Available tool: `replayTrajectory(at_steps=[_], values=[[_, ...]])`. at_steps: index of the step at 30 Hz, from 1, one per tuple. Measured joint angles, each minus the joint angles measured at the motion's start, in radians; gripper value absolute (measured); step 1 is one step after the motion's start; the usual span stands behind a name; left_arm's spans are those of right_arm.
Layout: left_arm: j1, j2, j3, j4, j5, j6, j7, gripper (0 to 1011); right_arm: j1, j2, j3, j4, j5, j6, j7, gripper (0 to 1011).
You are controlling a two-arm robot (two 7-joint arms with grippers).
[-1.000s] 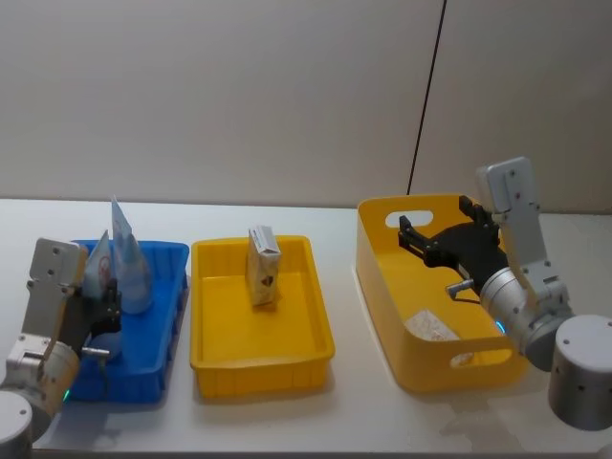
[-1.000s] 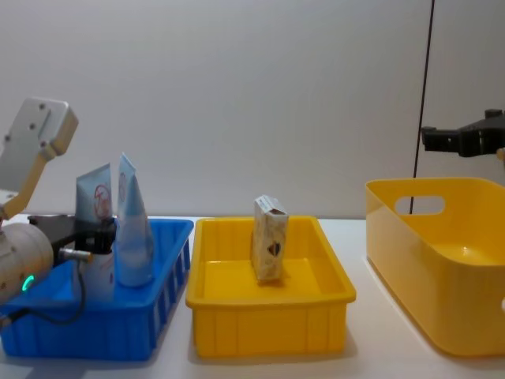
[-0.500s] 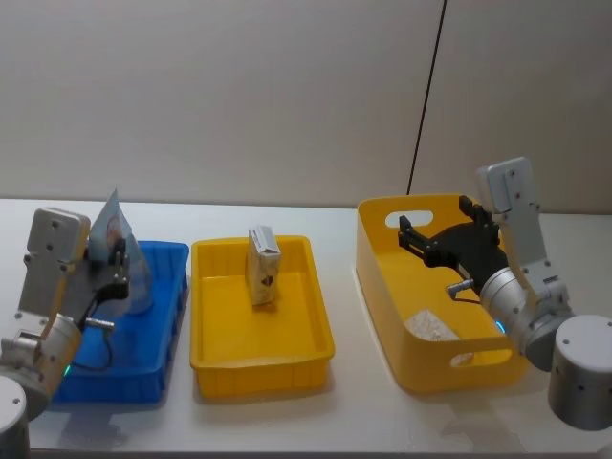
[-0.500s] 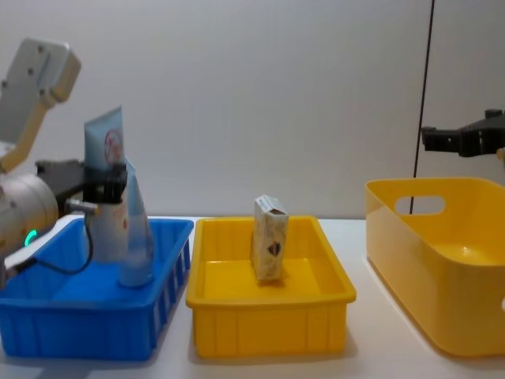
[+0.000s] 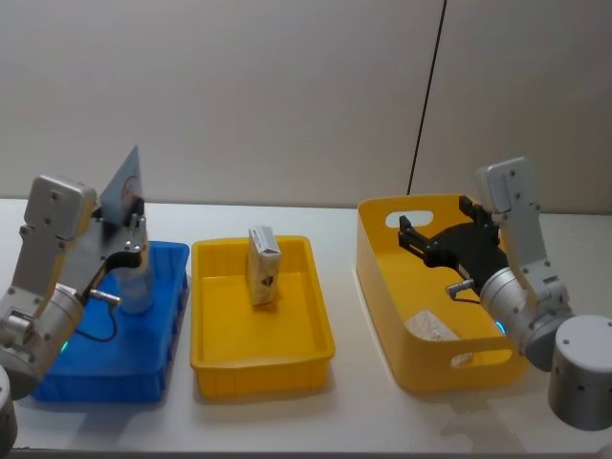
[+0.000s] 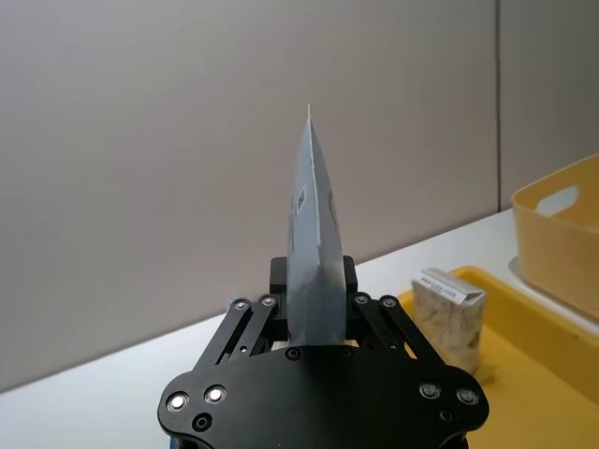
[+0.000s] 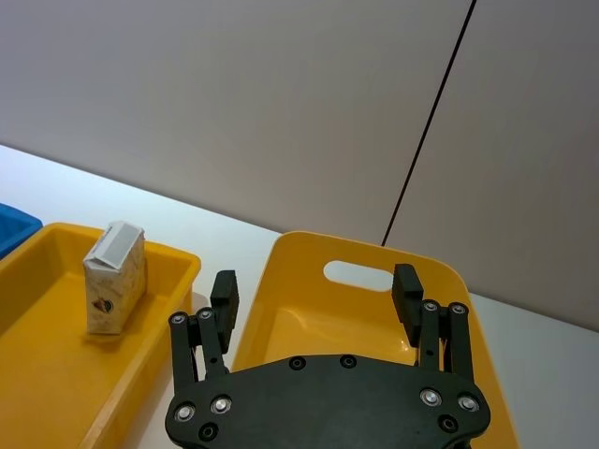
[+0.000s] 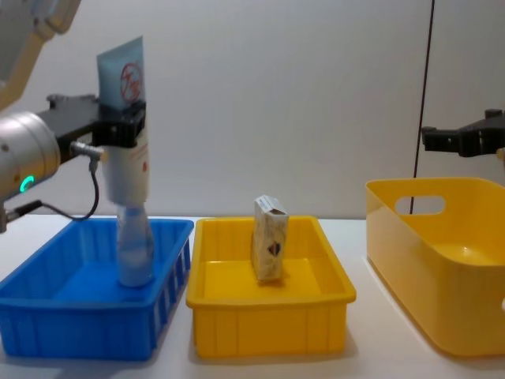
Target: Bimanual collaborative sorting of washing and personal care products
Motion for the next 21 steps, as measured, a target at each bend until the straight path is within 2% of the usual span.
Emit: replayTrajectory(at_steps=[9, 21], values=[[-0.009, 0.013, 0.014, -0.042, -0.020, -0.021, -0.080, 248, 0.000, 0.000, 0.000, 0.000, 0.000, 0.000, 0.000, 1004], [-0.041, 0.001, 0.048, -0.055, -0.085, -0.045, -0.227, 248, 0.000, 0.000, 0.000, 0.000, 0.000, 0.000, 0.000, 1004]])
